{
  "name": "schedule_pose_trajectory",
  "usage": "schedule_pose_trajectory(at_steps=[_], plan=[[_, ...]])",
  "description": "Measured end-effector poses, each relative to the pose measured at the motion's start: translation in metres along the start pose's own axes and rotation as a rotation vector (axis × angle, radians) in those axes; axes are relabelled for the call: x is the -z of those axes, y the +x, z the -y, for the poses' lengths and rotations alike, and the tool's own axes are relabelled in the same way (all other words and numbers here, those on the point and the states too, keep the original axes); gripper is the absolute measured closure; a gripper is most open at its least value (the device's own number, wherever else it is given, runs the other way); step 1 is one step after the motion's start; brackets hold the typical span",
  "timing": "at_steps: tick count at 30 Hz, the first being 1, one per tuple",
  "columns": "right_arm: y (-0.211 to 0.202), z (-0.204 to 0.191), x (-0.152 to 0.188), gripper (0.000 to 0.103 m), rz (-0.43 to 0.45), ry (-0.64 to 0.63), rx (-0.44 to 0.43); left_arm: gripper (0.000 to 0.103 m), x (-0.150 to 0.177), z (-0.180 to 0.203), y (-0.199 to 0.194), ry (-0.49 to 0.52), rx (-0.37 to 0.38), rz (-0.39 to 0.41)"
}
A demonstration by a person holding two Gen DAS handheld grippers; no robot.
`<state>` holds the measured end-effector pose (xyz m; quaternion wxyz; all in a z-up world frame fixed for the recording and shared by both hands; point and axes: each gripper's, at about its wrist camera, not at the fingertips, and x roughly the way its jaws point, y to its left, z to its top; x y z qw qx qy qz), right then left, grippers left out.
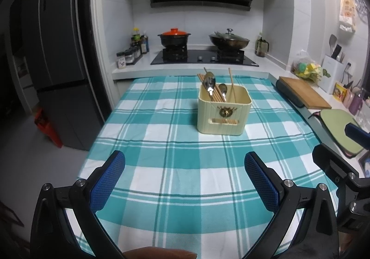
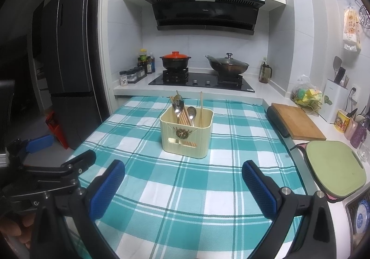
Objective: Organize utensils
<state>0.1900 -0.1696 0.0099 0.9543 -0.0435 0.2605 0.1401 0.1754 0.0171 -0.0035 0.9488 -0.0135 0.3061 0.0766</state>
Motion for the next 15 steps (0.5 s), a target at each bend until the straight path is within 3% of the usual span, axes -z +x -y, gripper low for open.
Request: schedule_pose_trajectory(at_steps=[15], plan=[[0.0,-0.0011,-0.0004,0.0,0.001,0.001,0.002,0.0,0.0011,0.0009,-0.0012,-0.001,0.001,-0.004]])
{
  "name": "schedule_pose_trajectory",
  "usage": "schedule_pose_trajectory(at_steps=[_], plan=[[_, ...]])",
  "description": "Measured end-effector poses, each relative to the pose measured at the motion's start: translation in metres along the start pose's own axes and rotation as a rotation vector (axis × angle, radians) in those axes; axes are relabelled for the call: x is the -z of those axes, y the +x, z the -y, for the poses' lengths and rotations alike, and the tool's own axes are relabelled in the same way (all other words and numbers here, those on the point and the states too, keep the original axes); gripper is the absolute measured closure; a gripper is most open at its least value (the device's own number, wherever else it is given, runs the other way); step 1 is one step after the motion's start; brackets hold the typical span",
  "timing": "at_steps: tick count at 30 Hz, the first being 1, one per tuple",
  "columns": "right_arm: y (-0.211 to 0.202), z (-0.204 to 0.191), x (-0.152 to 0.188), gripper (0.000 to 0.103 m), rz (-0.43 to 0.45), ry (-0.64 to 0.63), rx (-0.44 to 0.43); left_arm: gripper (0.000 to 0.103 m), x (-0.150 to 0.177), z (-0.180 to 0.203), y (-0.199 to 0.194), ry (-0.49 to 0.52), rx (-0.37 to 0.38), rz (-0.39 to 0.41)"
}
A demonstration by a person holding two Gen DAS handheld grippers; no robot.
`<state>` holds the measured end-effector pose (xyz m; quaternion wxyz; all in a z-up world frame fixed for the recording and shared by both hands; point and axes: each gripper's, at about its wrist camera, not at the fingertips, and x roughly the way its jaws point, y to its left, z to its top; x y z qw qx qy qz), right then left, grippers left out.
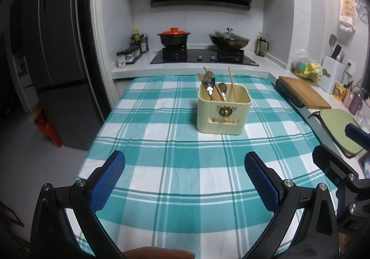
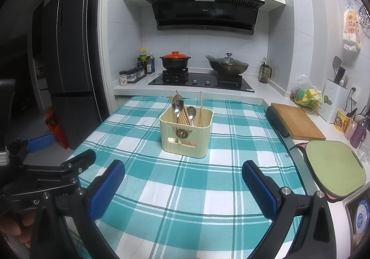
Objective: Organize utensils
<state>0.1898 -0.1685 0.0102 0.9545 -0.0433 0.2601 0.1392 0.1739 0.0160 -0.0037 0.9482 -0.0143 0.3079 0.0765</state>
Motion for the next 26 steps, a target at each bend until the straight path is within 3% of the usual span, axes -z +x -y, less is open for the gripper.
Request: schedule_pose_trajectory(at_steps=[26], plan=[[-0.0029,0.005,0.0033,0.0,-0.004,0.013,0.007,0.0,0.0027,0.0,-0.0025,0.01,-0.006,0.021]])
